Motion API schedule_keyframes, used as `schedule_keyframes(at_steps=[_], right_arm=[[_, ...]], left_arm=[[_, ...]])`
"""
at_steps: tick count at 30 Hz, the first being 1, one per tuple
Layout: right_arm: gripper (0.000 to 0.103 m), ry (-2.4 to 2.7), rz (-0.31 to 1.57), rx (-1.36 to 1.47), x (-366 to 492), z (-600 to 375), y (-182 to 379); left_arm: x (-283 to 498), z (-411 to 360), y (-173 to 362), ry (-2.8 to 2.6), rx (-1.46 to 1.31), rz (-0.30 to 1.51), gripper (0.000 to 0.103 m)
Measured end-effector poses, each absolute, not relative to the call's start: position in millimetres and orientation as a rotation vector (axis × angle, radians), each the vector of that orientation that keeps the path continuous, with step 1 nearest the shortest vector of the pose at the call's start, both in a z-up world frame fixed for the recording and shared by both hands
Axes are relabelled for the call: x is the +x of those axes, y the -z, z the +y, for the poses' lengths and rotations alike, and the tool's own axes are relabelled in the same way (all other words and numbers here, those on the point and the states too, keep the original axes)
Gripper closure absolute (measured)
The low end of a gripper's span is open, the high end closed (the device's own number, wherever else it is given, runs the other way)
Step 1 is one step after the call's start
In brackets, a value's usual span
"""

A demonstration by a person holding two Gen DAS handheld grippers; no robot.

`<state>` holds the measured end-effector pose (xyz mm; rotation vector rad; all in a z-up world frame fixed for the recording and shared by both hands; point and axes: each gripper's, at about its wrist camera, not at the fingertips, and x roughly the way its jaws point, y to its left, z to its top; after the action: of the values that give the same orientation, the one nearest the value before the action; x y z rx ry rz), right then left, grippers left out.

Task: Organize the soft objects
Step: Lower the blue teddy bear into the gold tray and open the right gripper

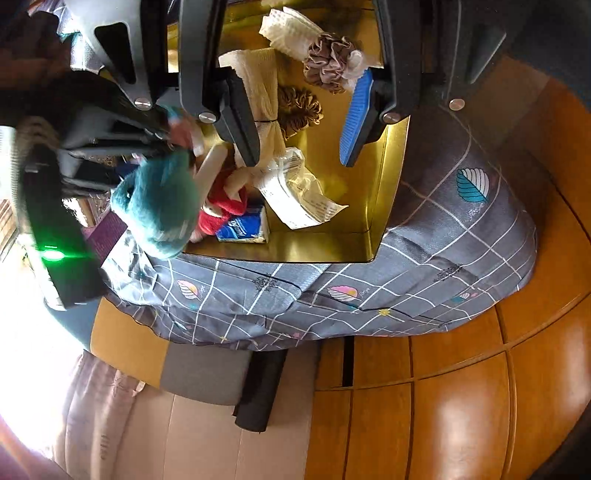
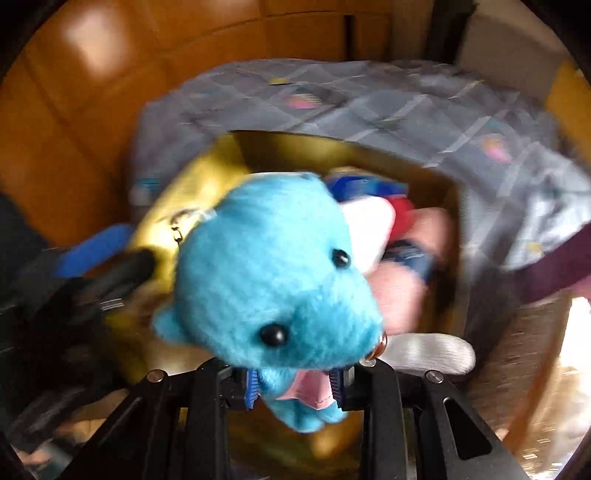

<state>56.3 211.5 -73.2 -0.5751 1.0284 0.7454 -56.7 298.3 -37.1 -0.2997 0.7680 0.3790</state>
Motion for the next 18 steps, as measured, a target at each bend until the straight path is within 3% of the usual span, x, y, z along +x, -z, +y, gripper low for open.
schedule_keyframes(at_steps=[2,5,7,9,18], right_arm=[[0.07,-0.751,1.033,-0.595,58,217,79],[0.059,-0.813,1.065,-0.584,52,217,85],[0.049,-0.823,1.048,-0.539,47,208,80],[0.031,-0.819,1.028,-0.498,43,200,73],[0.015,-0.73,0.811,-0.421,15,157,34]], left_arm=[[-57,296,36,-0.371,-0.294,0.765,0.058],[-59,292,32,-0.373,-0.286,0.748,0.058],[-60,291,31,-0.377,-0.289,0.744,0.058],[-60,290,29,-0.381,-0.288,0.74,0.058],[-65,270,17,-0.423,-0.217,0.702,0.058]])
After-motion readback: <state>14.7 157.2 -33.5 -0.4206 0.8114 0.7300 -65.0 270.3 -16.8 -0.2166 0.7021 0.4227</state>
